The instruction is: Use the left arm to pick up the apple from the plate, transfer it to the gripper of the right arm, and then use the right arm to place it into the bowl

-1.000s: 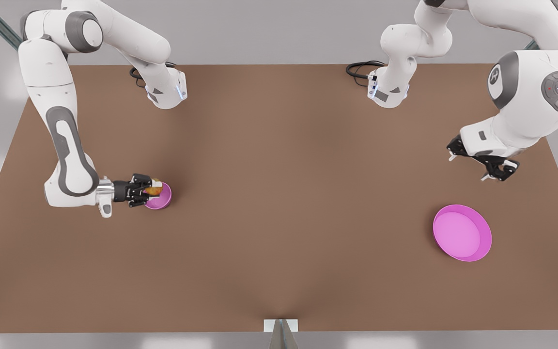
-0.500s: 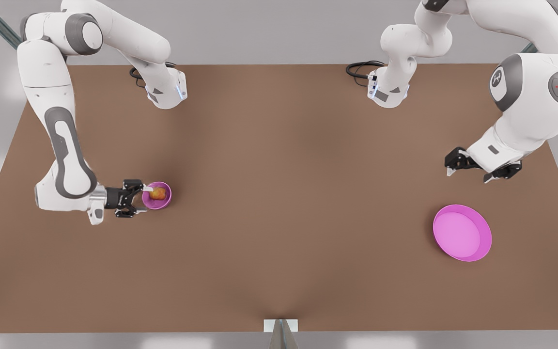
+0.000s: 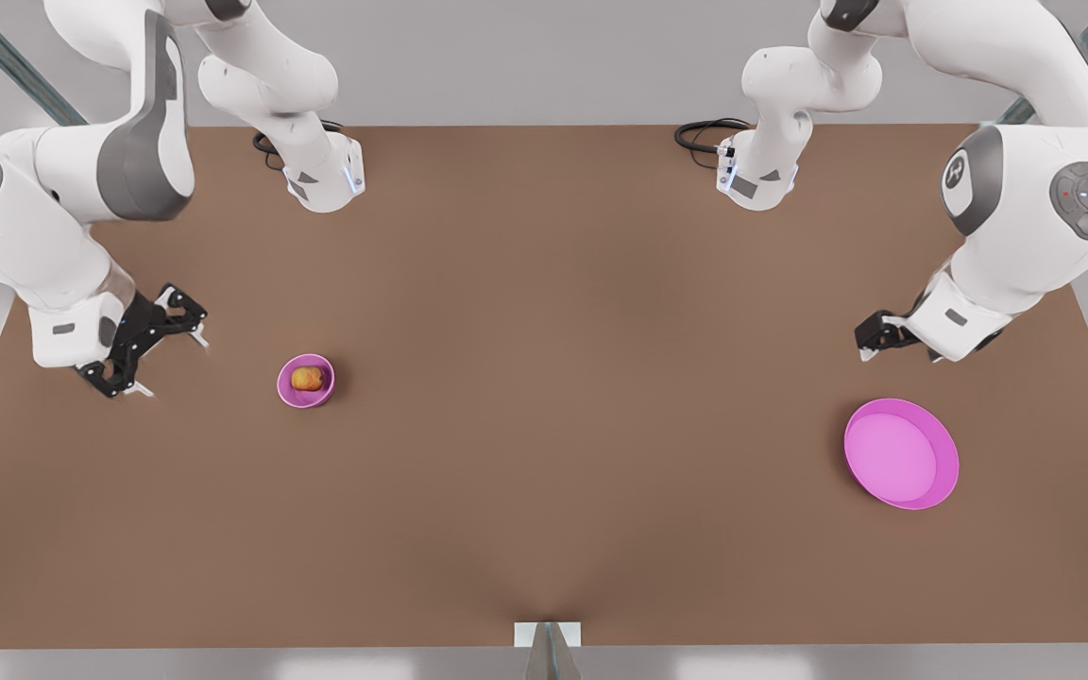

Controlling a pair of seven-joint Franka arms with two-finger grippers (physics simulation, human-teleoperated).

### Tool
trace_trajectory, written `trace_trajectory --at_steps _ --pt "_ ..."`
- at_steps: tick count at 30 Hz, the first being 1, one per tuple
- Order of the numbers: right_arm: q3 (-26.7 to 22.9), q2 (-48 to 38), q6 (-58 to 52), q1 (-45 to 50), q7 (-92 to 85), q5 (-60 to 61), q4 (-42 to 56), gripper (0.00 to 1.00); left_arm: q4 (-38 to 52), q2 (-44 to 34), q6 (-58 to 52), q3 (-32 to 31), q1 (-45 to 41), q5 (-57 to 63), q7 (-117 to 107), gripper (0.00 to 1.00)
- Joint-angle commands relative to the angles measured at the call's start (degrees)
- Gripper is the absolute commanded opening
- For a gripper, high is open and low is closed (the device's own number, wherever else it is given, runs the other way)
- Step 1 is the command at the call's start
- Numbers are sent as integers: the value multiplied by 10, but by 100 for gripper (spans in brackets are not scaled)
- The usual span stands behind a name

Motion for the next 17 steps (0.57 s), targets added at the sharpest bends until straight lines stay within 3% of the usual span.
trace_trajectory --at_steps 1,5,17 --pt "-5 -7 -56 -5 485 -10 4 100 1 0 2 0 0 -6 -90 100" --pt "2 15 -62 5 613 -10 22 100 4 0 2 0 0 -6 -89 100" --pt "4 16 -59 14 609 -13 24 100 5 3 2 0 -6 -4 -89 100"
